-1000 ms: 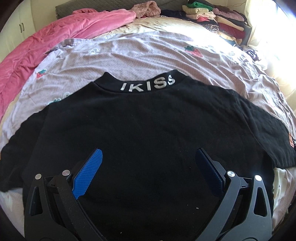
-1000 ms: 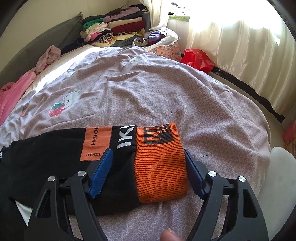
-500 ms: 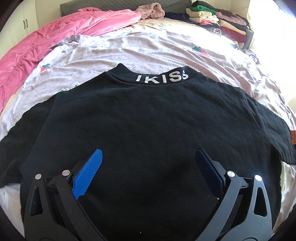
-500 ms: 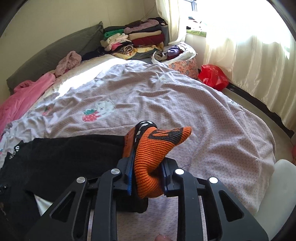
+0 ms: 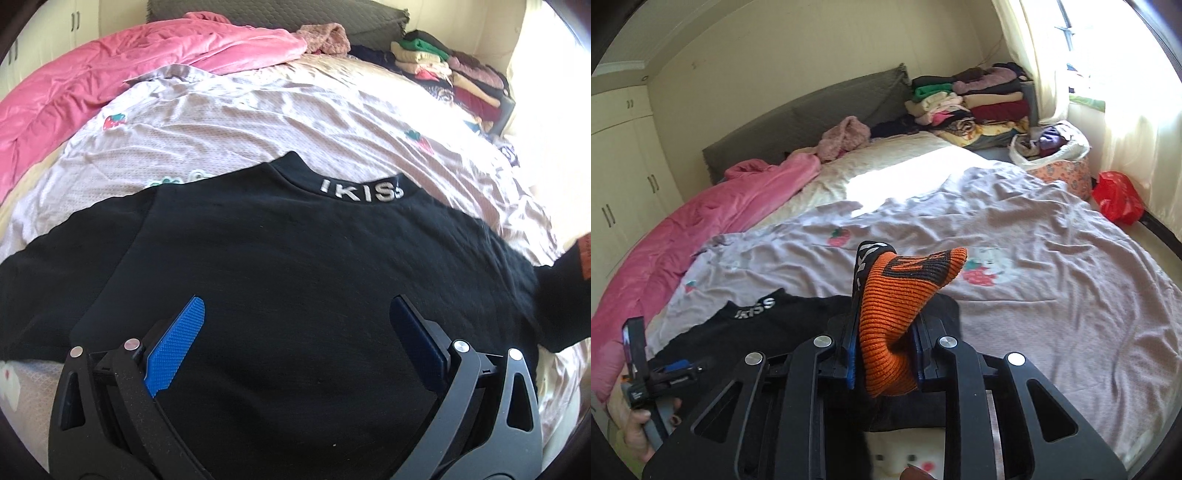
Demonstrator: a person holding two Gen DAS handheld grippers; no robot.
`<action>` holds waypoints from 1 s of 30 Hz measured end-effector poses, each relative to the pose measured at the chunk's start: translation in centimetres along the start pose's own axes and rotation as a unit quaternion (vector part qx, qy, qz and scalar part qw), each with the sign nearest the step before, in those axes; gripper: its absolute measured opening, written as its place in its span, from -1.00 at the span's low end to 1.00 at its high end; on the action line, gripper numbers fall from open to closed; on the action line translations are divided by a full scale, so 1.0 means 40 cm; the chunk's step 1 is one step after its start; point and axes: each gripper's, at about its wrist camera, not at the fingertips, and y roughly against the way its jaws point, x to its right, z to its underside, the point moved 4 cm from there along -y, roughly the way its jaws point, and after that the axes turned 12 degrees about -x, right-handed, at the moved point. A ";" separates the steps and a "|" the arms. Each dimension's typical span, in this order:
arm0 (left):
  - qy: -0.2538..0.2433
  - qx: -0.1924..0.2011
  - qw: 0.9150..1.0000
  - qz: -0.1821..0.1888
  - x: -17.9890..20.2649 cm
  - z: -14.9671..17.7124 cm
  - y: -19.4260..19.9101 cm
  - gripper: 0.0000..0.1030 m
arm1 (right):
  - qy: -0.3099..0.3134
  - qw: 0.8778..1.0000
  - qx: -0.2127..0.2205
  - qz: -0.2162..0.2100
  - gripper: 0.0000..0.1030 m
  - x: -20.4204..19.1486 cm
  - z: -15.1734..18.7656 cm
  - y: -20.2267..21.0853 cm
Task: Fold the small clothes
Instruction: 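Carry the sleeve across the sweatshirt back and open the right tool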
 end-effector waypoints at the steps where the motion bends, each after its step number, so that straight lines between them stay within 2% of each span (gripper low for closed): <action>1: 0.003 0.000 1.000 0.002 -0.006 -0.001 0.002 0.83 | 0.006 1.000 -0.004 -0.010 -0.60 -0.040 -0.007 -0.014; 7: 0.010 0.005 1.000 0.007 -0.039 0.000 0.016 0.83 | 0.047 0.997 -0.035 -0.052 -0.60 -0.242 -0.005 -0.098; 13: 0.033 0.004 0.999 0.020 -0.085 -0.001 0.022 0.83 | 0.074 0.992 -0.076 -0.070 -0.60 -0.376 0.027 -0.202; 19: 0.050 0.002 0.998 0.024 -0.115 -0.001 0.022 0.83 | 0.081 0.988 -0.103 -0.076 -0.60 -0.428 0.058 -0.277; 25: 0.049 -0.008 0.998 0.037 -0.111 0.012 0.011 0.83 | 0.086 0.986 -0.108 -0.089 -0.33 -0.459 0.072 -0.291; 30: 0.059 -0.008 0.997 0.056 -0.117 0.018 0.011 0.83 | 0.091 0.987 -0.099 -0.092 -0.22 -0.462 0.064 -0.275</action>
